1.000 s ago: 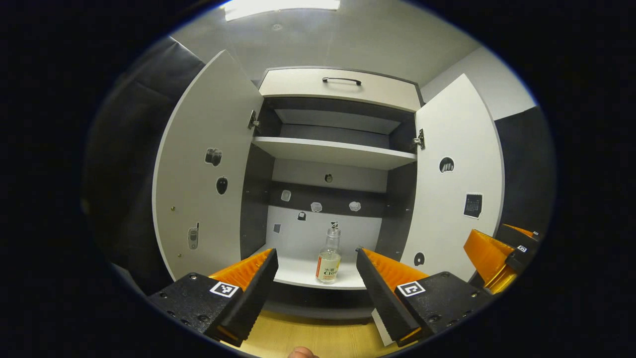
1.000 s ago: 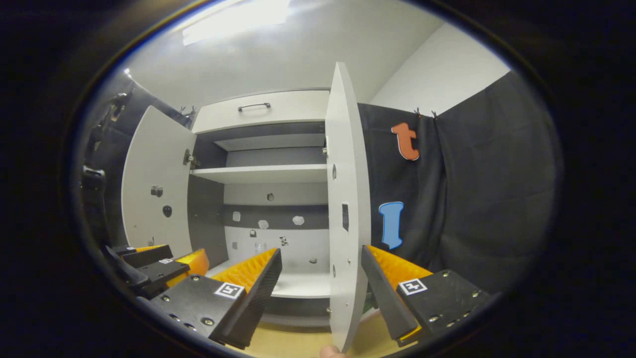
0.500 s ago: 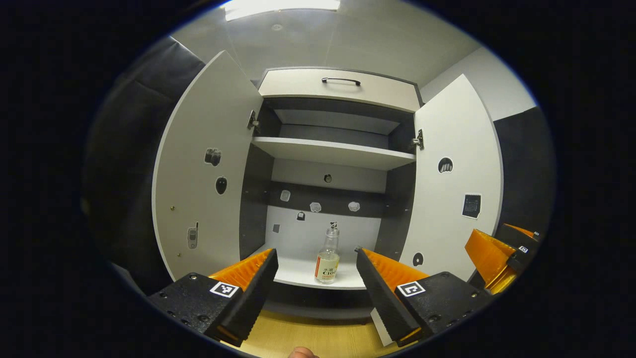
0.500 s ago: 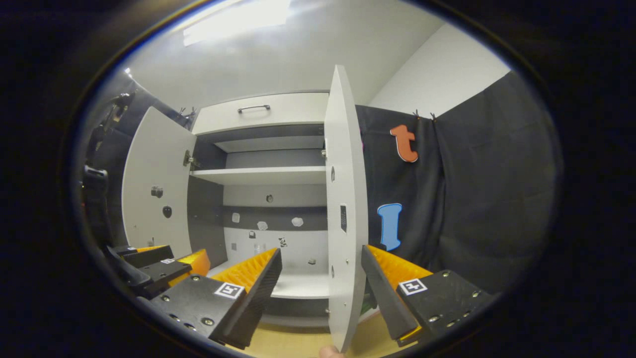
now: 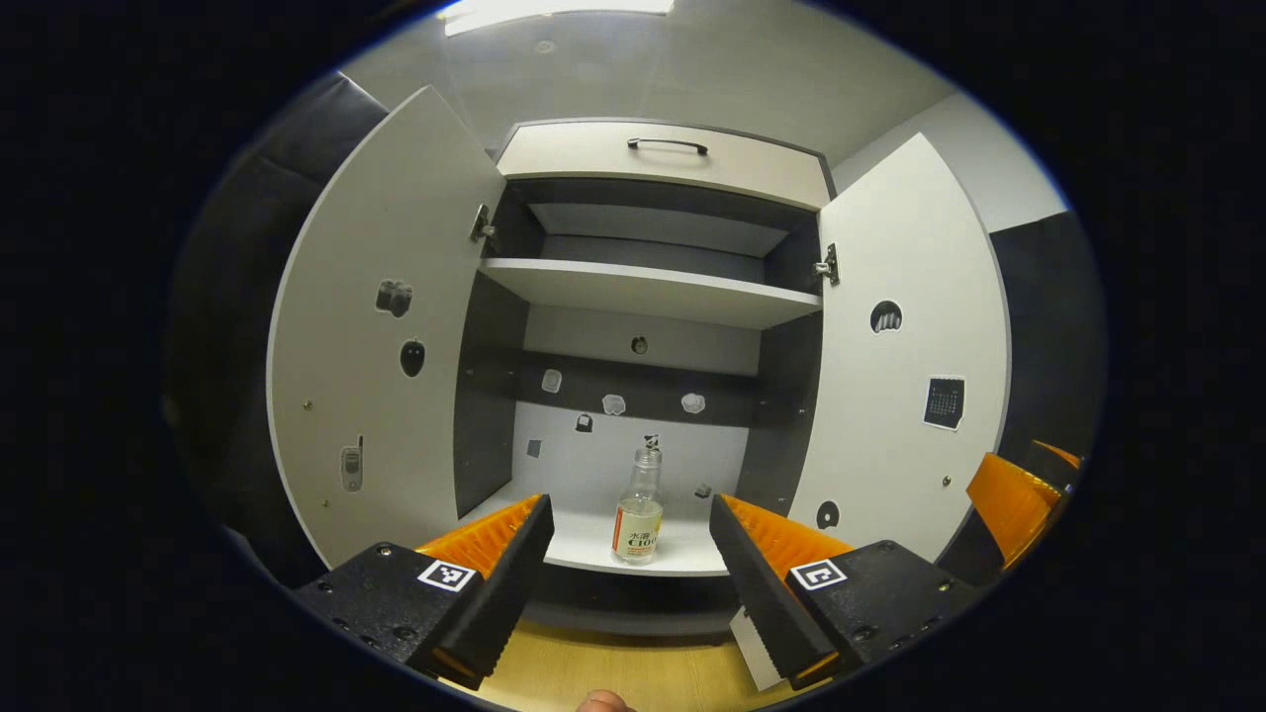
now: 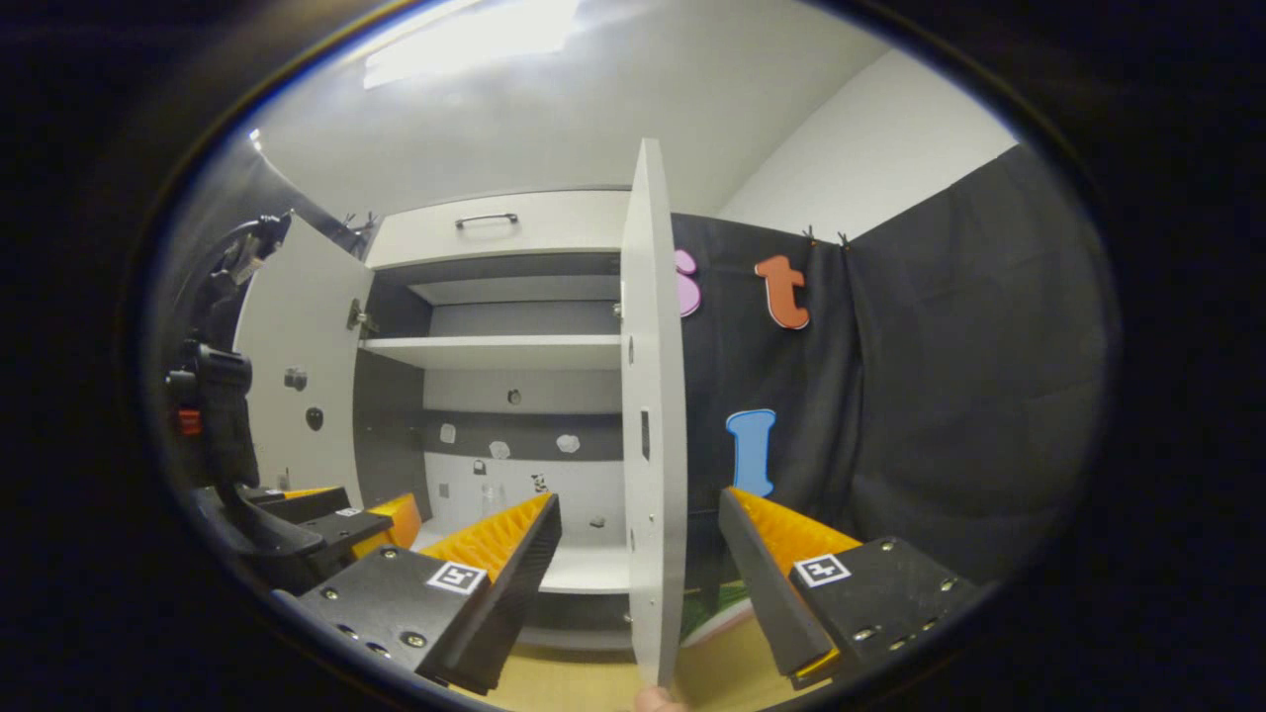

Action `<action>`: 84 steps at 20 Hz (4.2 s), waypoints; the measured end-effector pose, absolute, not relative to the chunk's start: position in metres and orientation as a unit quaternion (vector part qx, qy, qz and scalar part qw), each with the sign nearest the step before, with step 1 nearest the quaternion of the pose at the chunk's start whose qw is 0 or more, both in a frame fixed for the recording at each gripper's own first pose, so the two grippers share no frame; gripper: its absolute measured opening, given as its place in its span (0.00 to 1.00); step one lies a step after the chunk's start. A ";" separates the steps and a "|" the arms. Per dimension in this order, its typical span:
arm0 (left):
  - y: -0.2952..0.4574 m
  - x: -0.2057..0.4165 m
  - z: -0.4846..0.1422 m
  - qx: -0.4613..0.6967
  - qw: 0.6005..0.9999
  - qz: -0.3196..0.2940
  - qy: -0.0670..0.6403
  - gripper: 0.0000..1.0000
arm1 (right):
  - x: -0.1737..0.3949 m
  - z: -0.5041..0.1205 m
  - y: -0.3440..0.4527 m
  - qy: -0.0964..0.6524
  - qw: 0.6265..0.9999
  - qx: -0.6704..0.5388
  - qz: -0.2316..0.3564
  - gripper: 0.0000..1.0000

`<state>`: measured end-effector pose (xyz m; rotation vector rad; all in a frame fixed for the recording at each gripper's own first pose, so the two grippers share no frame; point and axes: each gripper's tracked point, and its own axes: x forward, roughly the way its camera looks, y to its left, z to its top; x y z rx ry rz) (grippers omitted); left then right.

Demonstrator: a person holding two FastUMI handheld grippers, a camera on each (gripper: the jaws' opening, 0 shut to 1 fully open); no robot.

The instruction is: Grasp the bottle in the cabinet with the left hand and place it on the coaster, then close the right door with the right hand and the left door with the left hand.

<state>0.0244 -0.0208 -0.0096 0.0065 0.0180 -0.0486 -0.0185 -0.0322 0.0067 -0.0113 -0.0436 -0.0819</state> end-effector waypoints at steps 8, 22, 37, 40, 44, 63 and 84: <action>-0.026 0.063 -0.029 0.012 0.999 -0.036 0.025 1.00 | -0.032 0.005 -0.057 -0.023 0.996 -0.021 -0.079 0.98; -0.039 0.202 -0.067 0.053 0.997 -0.040 0.039 1.00 | -0.048 0.011 -0.116 -0.030 0.978 -0.038 -0.202 1.00; -0.026 0.296 -0.113 0.056 0.993 -0.003 0.100 0.56 | -0.051 0.008 -0.113 -0.019 0.976 -0.054 -0.209 0.97; -0.032 0.291 -0.115 0.054 0.993 -0.013 0.100 0.45 | -0.053 0.009 -0.114 -0.024 0.978 -0.047 -0.204 0.97; -0.036 0.266 -0.107 0.051 0.994 -0.024 0.091 0.41 | -0.061 0.012 -0.119 -0.029 0.978 -0.046 -0.204 0.97; 0.014 0.033 -0.174 0.031 0.991 -0.016 0.128 0.41 | -0.035 -0.008 -0.127 0.010 0.994 -0.048 -0.101 0.97; 0.066 -0.080 -0.408 0.029 0.980 -0.036 0.192 0.42 | -0.005 0.020 -0.114 -0.045 0.988 -0.058 -0.137 0.97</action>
